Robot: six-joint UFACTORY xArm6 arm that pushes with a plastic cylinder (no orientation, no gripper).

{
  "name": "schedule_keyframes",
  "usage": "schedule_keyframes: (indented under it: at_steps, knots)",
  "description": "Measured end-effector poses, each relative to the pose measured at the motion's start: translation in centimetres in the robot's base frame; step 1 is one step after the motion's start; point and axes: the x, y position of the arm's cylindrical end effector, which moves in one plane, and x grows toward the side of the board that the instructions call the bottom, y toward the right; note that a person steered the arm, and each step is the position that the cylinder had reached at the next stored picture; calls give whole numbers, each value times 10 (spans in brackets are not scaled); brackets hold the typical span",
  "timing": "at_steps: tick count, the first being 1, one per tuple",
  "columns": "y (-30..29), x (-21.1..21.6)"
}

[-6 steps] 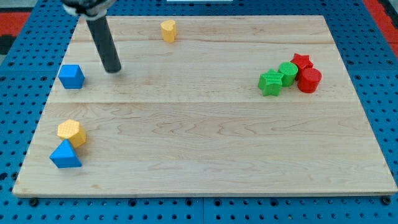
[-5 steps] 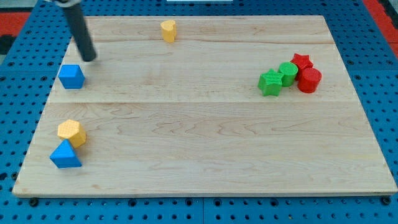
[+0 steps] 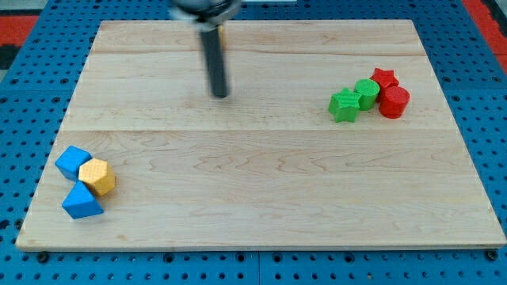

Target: Move the yellow heart close to the blue cube

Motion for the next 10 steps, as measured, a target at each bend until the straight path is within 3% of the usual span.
schedule_keyframes:
  at_steps: [1, 2, 4, 5, 6, 7, 8, 9, 10]
  knots:
    - [27, -66]
    - [-34, -100]
    - [-28, -124]
    - [-92, -105]
    - [-173, -52]
    - [-156, -76]
    - [-216, -79]
    - [-234, -33]
    - [-212, -17]
